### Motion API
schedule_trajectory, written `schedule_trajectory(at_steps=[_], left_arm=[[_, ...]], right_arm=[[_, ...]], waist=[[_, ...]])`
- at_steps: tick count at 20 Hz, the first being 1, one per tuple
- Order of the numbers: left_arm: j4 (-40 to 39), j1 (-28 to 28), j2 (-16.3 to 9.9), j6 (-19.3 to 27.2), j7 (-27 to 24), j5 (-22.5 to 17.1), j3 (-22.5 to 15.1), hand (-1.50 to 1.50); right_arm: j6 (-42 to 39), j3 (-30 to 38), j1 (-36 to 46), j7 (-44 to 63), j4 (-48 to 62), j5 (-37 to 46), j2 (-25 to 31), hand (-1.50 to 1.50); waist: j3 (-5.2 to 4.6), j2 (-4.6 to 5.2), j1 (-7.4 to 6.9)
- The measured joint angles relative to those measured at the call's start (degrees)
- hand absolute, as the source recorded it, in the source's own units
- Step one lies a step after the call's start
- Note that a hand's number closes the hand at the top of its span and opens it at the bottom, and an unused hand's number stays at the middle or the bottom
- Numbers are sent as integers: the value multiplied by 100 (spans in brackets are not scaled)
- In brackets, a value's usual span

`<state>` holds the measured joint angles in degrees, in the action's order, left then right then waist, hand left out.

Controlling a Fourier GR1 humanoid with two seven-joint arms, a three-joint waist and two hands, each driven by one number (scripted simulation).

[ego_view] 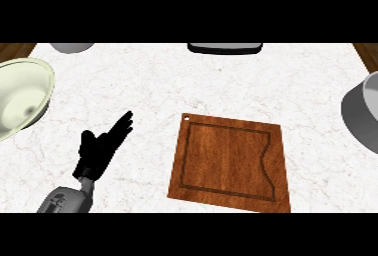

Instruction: Pick the tomato from the cutting board and place it in the pot

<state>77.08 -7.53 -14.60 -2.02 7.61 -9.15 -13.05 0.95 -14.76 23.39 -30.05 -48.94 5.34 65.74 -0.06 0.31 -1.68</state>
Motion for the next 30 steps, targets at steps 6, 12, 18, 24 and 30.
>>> schedule_trajectory(at_steps=[6, 12, 18, 24, 30], left_arm=[[35, -4, 1, -53, 6, 10, 45, 0], [-15, 52, 31, -95, -66, 62, 66, 0], [72, 148, 66, -70, -12, 75, 135, 0], [57, 241, 46, -55, -63, 102, 180, 0], [4, 214, 97, -66, -145, 137, 198, 0]], right_arm=[[-74, -778, 404, 1127, 22, 1099, -431, 150], [-963, -1244, 816, 2217, 400, 1618, -979, -150], [-933, -615, 936, 1903, 492, 1070, -1664, -150], [-809, 583, 1009, 1547, 500, -242, -2151, -150], [-675, 1828, 1305, 1597, 910, -1251, -2003, -150]], waist=[[-1, 7, -37], [-11, -3, -17], [12, -18, 97], [35, -36, 219], [16, -26, 181]])
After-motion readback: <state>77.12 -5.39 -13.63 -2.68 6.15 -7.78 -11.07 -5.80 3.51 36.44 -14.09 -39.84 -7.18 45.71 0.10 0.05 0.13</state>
